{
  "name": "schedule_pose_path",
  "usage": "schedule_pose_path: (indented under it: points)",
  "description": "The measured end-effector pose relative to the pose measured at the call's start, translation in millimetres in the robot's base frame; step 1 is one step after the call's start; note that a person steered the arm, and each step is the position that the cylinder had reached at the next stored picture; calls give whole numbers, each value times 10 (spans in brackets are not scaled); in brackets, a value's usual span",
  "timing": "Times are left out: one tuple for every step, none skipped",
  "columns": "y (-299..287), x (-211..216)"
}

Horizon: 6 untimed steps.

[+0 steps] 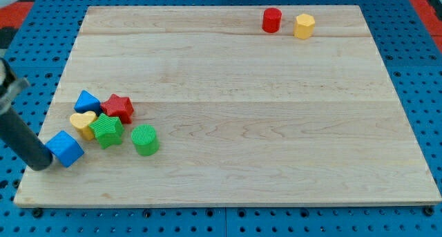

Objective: Place the blue cube left to the yellow heart

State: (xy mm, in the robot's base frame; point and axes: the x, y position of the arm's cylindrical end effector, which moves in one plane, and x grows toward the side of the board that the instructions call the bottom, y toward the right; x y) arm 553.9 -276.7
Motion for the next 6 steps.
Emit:
schedule_pose_path:
  points:
    - [77, -4]
    - [312, 522]
    - [927, 476]
    - [910, 178]
    - [822, 51]
    - [744, 393]
